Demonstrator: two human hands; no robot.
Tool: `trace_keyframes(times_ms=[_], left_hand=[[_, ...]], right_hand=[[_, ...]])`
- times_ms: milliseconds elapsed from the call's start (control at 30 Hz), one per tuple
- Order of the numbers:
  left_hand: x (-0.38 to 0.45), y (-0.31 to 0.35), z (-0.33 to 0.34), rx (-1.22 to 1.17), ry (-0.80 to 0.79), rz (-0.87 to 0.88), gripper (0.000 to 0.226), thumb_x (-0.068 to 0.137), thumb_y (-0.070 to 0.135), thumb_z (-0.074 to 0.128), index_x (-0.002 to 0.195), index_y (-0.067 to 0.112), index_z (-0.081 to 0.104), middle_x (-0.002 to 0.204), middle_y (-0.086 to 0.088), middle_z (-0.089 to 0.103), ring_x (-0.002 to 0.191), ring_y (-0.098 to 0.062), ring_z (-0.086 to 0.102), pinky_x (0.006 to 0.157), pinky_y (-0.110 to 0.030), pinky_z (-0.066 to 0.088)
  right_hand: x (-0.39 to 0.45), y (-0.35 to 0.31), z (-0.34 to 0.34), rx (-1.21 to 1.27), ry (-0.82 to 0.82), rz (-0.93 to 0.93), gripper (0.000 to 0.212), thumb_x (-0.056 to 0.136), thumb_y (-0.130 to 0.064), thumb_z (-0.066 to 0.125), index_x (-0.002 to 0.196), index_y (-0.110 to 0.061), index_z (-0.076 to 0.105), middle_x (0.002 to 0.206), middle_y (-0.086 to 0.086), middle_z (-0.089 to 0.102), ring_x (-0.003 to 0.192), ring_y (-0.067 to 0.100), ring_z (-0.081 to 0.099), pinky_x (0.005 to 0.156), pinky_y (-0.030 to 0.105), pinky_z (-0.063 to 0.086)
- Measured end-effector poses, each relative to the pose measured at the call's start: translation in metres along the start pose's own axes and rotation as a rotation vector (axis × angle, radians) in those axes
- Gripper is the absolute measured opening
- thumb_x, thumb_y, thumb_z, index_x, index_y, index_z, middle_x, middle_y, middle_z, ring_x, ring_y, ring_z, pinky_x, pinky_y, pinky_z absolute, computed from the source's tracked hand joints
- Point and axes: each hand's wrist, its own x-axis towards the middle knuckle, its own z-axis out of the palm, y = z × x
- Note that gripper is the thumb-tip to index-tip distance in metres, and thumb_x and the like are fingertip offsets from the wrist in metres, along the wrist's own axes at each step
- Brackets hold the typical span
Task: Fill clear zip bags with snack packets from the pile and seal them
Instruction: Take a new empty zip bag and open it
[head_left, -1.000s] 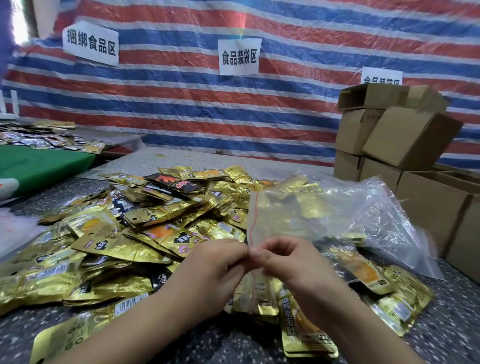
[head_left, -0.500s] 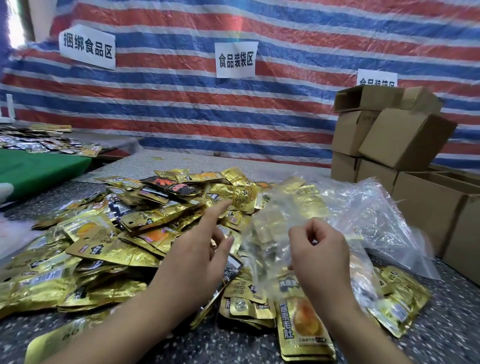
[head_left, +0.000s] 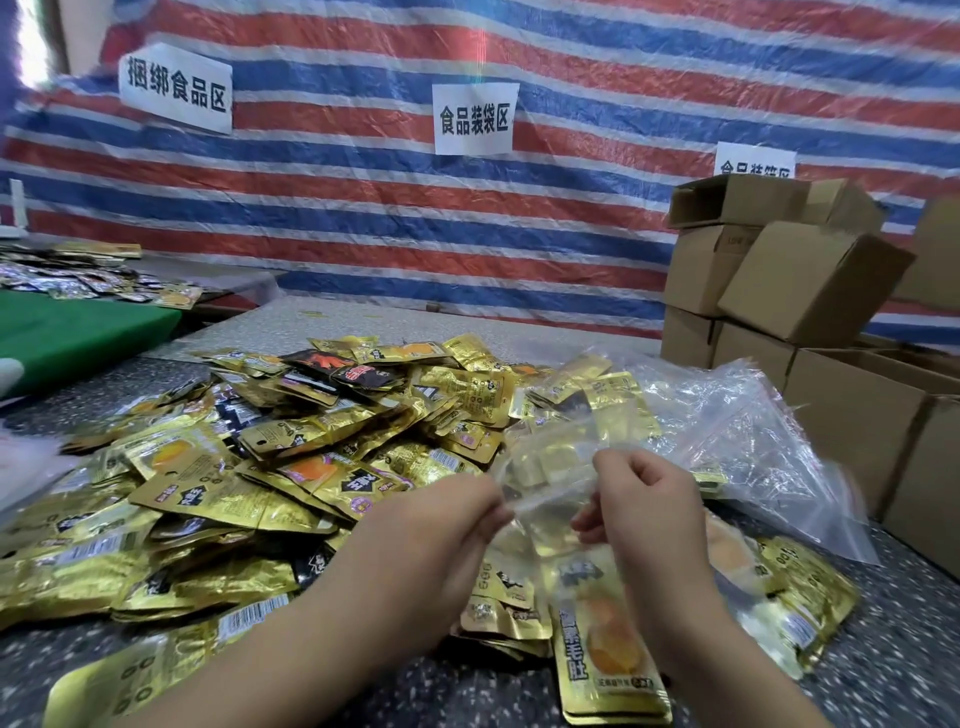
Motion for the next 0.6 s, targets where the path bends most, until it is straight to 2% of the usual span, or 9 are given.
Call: trace_keyframes(times_ms=[167,233,300,333,400,433,500,533,600], left_hand=[[0.011,-0.008,-0.018,0.047,0.100,0.038,0.030,0.100,0.044,0.035,0.070,0.038,0.032,0.061,0.019,0.035,0.055,0.000,0.038,0.051,-0.018,0.031],[0.014,-0.011,-0.022,0.010,0.155,0.009,0.040,0.099,0.046,0.038,0.061,0.034,0.033,0.055,0.013,0.036,0.052,-0.004,0.038,0.050,-0.019,0.028],[0.016,-0.015,-0.025,-0.073,0.212,-0.054,0.051,0.097,0.046,0.041,0.052,0.023,0.037,0.048,0.008,0.036,0.048,-0.008,0.037,0.047,-0.017,0.025],[0.018,-0.017,-0.028,-0.132,0.238,-0.096,0.054,0.098,0.045,0.043,0.049,0.022,0.037,0.045,0.008,0.034,0.045,-0.008,0.035,0.046,-0.016,0.024],[0.020,-0.024,-0.034,-0.276,0.273,-0.204,0.062,0.101,0.047,0.047,0.045,0.023,0.034,0.042,0.009,0.033,0.040,-0.006,0.030,0.043,-0.015,0.022],[0.021,-0.028,-0.038,-0.341,0.271,-0.253,0.063,0.099,0.049,0.046,0.045,0.019,0.033,0.042,0.009,0.032,0.039,-0.005,0.027,0.042,-0.017,0.023],[0.023,-0.036,-0.045,-0.433,0.252,-0.328,0.062,0.093,0.053,0.043,0.046,0.014,0.035,0.043,0.007,0.030,0.040,-0.011,0.025,0.041,-0.024,0.023],[0.023,-0.039,-0.048,-0.453,0.250,-0.350,0.060,0.092,0.053,0.043,0.047,0.014,0.036,0.044,0.004,0.029,0.040,-0.014,0.024,0.042,-0.024,0.020],[0.025,-0.044,-0.053,-0.490,0.253,-0.389,0.057,0.091,0.052,0.046,0.047,0.017,0.034,0.045,0.002,0.027,0.041,-0.014,0.022,0.043,-0.023,0.019]], right_hand=[[0.011,-0.002,-0.011,0.007,0.132,0.014,0.024,0.085,-0.011,0.058,0.067,-0.008,0.042,0.056,-0.004,0.041,0.056,0.018,0.035,0.055,0.032,0.031],[0.009,-0.005,-0.012,-0.013,0.132,-0.041,0.022,0.084,-0.011,0.059,0.071,-0.015,0.043,0.065,-0.005,0.041,0.061,0.018,0.035,0.056,0.033,0.031],[0.003,-0.010,-0.013,0.024,0.034,-0.095,0.011,0.085,-0.015,0.062,0.082,-0.018,0.052,0.076,-0.004,0.049,0.066,0.017,0.045,0.059,0.028,0.036],[0.000,-0.013,-0.011,0.060,-0.062,-0.097,0.009,0.084,-0.021,0.064,0.090,-0.021,0.057,0.082,-0.005,0.055,0.072,0.014,0.053,0.061,0.024,0.040],[-0.002,-0.014,-0.010,0.139,-0.294,-0.079,0.028,0.076,-0.038,0.065,0.102,-0.028,0.063,0.095,-0.009,0.065,0.082,0.001,0.064,0.065,0.020,0.051],[-0.002,-0.014,-0.009,0.151,-0.396,-0.071,0.036,0.073,-0.049,0.066,0.105,-0.032,0.064,0.102,-0.008,0.068,0.091,0.004,0.067,0.073,0.025,0.055],[-0.001,-0.013,-0.006,0.109,-0.526,-0.056,0.058,0.066,-0.074,0.065,0.111,-0.037,0.065,0.118,-0.001,0.067,0.109,0.020,0.065,0.095,0.047,0.049],[0.000,-0.012,-0.005,0.105,-0.558,-0.049,0.069,0.063,-0.084,0.062,0.112,-0.035,0.066,0.120,0.000,0.068,0.113,0.023,0.064,0.099,0.050,0.044],[0.001,-0.010,-0.003,0.155,-0.575,-0.022,0.075,0.061,-0.094,0.051,0.101,-0.034,0.073,0.117,0.000,0.071,0.114,0.022,0.064,0.099,0.045,0.042]])
